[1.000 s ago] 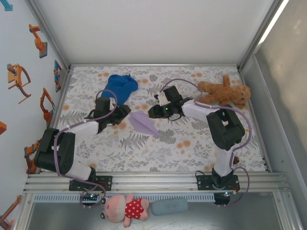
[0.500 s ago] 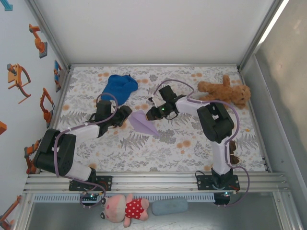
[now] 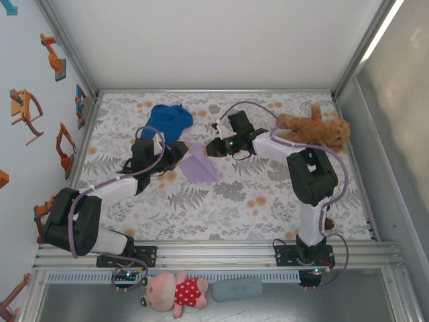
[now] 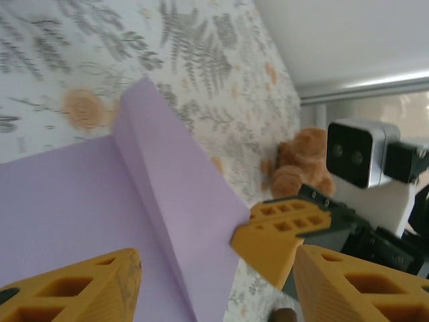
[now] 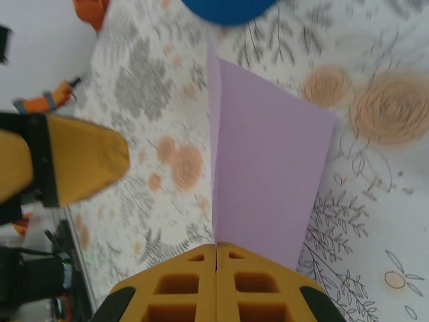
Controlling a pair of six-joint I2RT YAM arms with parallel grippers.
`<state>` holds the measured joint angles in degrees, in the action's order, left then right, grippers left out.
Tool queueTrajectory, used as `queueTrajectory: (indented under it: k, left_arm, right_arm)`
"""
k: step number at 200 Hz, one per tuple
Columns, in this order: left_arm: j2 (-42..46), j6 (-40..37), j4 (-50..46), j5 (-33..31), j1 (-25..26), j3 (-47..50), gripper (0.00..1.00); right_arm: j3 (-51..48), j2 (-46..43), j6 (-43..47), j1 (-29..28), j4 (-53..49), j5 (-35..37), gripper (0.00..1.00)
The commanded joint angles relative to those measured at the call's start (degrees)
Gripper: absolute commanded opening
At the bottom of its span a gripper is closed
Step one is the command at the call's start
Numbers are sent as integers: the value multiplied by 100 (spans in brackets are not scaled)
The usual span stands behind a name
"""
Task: Fold a paper plane with a square sheet of paper (pick it up from the middle)
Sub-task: Turn over the paper at the center of the table.
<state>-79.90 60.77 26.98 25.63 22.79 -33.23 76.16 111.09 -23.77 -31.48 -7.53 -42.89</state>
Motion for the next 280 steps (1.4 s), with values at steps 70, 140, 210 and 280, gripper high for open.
queueTrajectory:
  k: [70, 140, 210, 280]
  left_arm:
    - [-666, 332, 1880, 992, 410, -291, 67]
    - [-948, 256, 2030, 1238, 523, -522, 68]
    - [-976, 344, 2391, 1350, 530, -563, 55]
    - [-865, 71, 1765, 1195, 520, -635, 31]
  right_arm:
    - [-589, -778, -2489, 204, 1927, -595, 0]
    - [-825, -749, -3535, 308, 2978, -917, 0]
    - [-936, -722, -3776, 418, 3170, -915, 0]
    - [-947, -676, -3620, 502, 2992, -927, 2]
